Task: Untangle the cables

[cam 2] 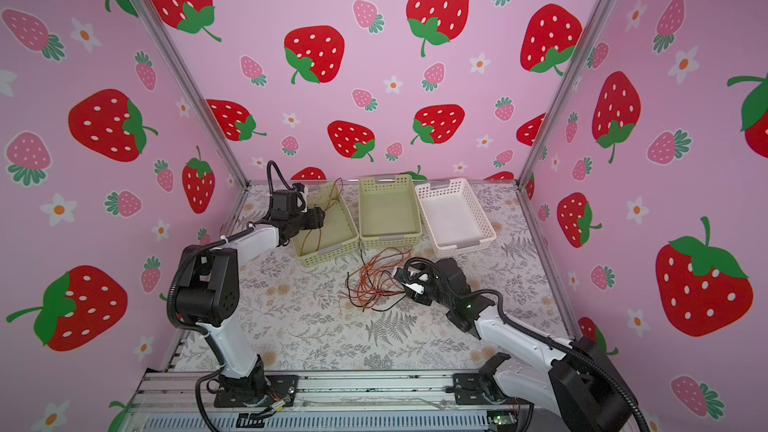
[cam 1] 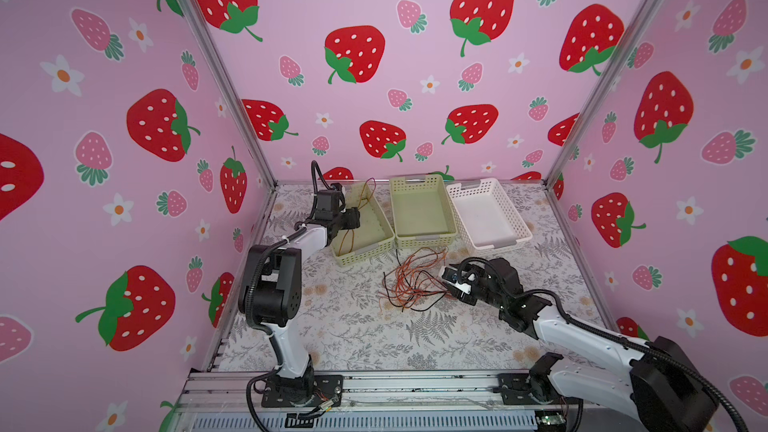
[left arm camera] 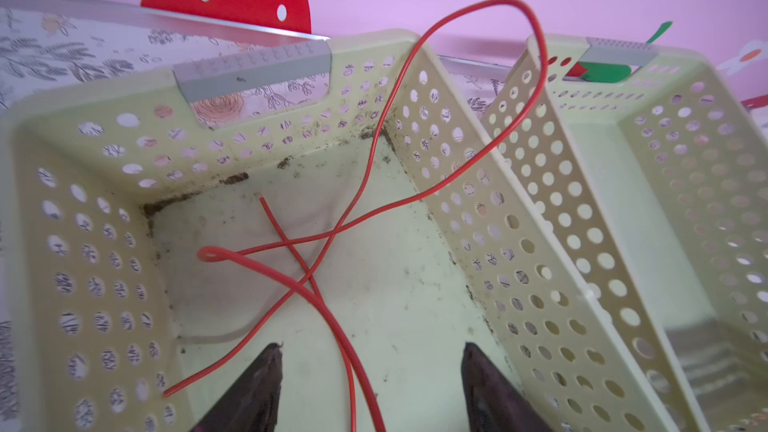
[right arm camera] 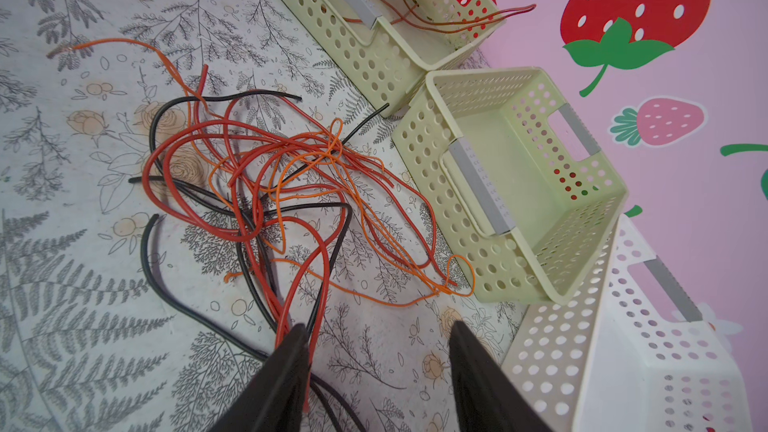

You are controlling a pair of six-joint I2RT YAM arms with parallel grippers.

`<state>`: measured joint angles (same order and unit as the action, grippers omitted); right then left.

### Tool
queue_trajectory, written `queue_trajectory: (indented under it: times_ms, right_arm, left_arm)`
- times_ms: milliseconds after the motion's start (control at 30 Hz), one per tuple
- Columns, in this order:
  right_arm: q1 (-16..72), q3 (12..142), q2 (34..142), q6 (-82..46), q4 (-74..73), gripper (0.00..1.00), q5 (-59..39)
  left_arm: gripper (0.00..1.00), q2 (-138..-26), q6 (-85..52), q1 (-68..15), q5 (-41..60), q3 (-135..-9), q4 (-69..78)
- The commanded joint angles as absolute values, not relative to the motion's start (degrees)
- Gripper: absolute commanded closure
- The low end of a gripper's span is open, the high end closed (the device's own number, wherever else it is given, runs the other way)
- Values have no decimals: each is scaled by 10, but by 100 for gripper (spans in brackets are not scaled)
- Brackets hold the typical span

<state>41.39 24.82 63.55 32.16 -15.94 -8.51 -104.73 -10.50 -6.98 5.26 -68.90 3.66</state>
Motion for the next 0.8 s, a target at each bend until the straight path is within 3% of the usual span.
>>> queue_trajectory:
  times_ms: [0,267,333,367,500,767]
  right_arm:
    - [410,267,646,320,-145,44,-77]
    - [399,289,672,312,-137,43,-78]
    - [396,293,672,309,-134,43,-82]
    - [394,297,672,307,-131,43,-85]
    - [385,311,666,296,-106,43,-109]
    - [377,343,692,287,-52,46,-187]
  left_arm:
    - [27,-1012,-98,-74,24,-693,32]
    - [17,-1000,-2,-92,-16,-729,-29]
    - [10,-993,5,-93,-25,-727,-22]
    - [1,-986,12,-93,-25,-722,-9]
    - [0,-949,81,-109,-21,-709,22]
    - [20,-865,250,-169,155,-677,-67]
